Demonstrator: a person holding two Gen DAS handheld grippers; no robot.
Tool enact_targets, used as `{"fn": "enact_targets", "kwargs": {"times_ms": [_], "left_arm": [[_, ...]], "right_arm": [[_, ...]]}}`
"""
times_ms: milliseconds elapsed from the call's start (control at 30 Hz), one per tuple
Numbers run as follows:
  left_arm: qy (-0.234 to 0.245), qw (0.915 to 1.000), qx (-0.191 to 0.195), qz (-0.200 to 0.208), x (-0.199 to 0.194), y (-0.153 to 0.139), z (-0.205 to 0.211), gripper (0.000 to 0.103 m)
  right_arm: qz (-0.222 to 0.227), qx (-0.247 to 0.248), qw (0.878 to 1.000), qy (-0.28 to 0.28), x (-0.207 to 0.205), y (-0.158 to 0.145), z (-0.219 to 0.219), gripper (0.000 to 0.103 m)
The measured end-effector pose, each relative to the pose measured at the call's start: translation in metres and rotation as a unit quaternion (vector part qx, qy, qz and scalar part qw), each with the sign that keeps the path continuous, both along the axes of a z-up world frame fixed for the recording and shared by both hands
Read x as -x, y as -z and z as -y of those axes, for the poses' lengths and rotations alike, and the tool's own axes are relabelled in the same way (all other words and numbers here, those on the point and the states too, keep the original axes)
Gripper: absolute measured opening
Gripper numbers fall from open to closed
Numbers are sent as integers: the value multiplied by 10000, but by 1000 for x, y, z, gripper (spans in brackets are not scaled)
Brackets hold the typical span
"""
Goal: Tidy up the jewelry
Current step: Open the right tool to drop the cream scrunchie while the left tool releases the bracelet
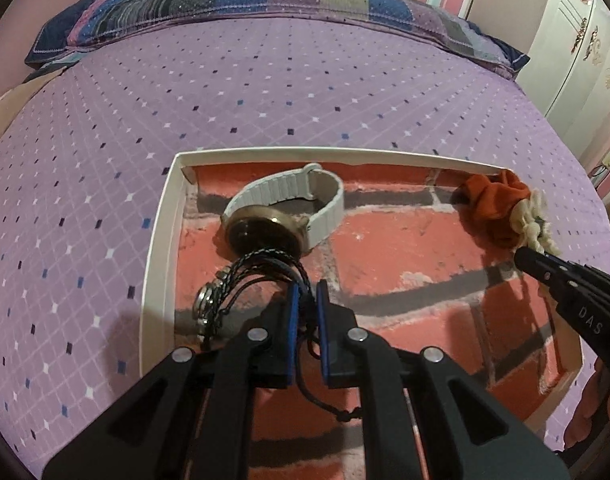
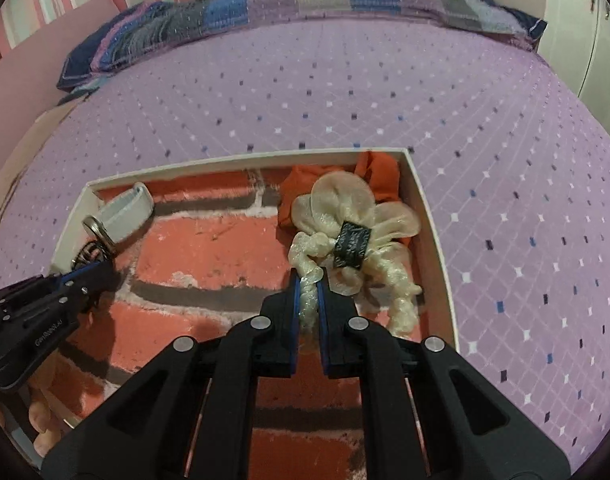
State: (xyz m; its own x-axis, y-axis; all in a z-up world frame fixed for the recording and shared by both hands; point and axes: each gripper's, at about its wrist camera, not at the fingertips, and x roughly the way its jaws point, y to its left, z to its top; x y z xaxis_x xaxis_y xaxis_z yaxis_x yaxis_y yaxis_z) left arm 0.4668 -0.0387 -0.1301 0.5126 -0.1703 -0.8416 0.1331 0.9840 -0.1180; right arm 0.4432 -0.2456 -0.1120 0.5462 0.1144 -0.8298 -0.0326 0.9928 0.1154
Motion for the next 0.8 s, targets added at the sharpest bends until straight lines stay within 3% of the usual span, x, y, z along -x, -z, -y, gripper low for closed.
{"fn": "enact_targets", "kwargs": {"times_ms": [167,233,267,300,333,400,500,567,600,800], "left_arm": [[-11,10000,-25,-57,-1,3,-2,10],[-14,9999,-167,-25,1,3,0,10],[-15,9998,-187,-19,2,3,0,10],[-18,9998,-188,-23,3,3,0,10],[-24,9998,-173,-32,3,3,0,10],[-20,9999,-102,-48,6,2,-1,11],[46,10000,-63,43,18,-4,-3,13],[90,9999,-27,140,26,-10,-3,37],[85,9996,-9,278,34,-15,-4,54],[256,9975,-89,649,70,-33,-5,57]], "right_arm": [[-83,19,9999,-68,-3,3,-4,13],[11,100,9999,-98,1,-1,-6,34],[87,152,9998,-105,3,-3,-7,37],[205,220,9995,-113,7,-6,-8,47],[265,246,9993,-113,9,-8,-8,62],[395,283,9988,-89,16,-11,-7,70],[600,463,9970,-154,31,-15,-4,70],[757,583,9953,-170,45,-18,0,70],[879,689,9936,-140,54,-21,4,70],[1037,1031,9892,99,87,-22,34,70]]}}
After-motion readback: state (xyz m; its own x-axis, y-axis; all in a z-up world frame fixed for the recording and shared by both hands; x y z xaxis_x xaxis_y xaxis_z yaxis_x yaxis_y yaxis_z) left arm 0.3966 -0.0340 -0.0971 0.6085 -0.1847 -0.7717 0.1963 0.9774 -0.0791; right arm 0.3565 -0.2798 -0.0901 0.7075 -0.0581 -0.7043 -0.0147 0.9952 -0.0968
